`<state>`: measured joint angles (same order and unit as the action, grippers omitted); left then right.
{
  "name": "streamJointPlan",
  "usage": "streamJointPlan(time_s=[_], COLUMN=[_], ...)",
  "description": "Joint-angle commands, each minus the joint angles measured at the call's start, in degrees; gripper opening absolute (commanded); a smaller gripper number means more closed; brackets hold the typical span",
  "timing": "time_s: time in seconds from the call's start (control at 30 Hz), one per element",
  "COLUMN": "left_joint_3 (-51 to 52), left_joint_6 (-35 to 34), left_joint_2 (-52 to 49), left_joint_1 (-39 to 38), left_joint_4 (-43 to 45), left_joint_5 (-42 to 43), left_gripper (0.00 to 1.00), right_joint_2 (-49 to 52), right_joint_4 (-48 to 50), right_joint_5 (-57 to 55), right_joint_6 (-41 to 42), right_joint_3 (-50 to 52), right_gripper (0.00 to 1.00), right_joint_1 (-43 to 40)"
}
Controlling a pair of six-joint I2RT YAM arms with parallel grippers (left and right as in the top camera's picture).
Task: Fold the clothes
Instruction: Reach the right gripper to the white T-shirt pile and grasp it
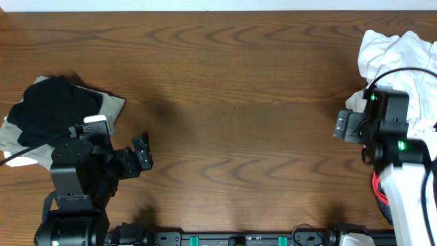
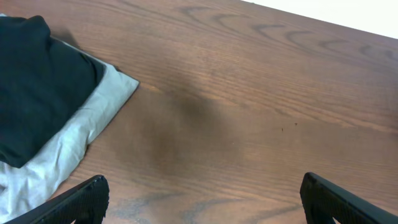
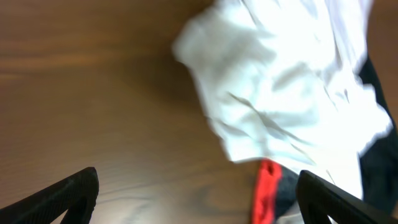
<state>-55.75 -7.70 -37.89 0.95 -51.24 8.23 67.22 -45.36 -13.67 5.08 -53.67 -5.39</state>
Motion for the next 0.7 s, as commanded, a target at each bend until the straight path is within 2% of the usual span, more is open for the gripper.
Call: streamJointPlan(time_s=[0.0, 0.2, 0.3, 0.43, 0.67], left_joint_3=[-0.85, -0.79, -0.74, -0.74, -0.74], left_joint_6=[-0.33, -0.33, -0.33, -0.35, -0.35], left_joint_2=[-0.11, -0.11, -0.15, -0.17, -0.17], left_joint_1=[-0.28, -0.28, -0.28, -0.28, -0.28], left_joint_4=[-0.35, -0.61, -0.7, -0.79, -1.73], left_joint_5=[0.28, 0.28, 0.28, 0.28, 0.31], left_gripper=[0.98, 0.98, 0.98, 0.98, 0.98], right_joint_2=[7.1, 17.35, 20.35, 22.8, 26.64], right_joint_4=[0.09, 0.81, 0.61, 2.1, 6.43], right_joint_5=[-5.4, -4.31, -4.33, -4.33, -3.63], right_joint_6=[1.55, 1.57, 1.6, 2.19, 2.1], right_joint_3=[-0.52, -0.52, -0.52, -0.5, -0.48], right_gripper=[0.99, 0.83, 0.72, 0.71, 0.75], right_joint_1=[-4.94, -8.39, -8.92, -10.21, -10.84])
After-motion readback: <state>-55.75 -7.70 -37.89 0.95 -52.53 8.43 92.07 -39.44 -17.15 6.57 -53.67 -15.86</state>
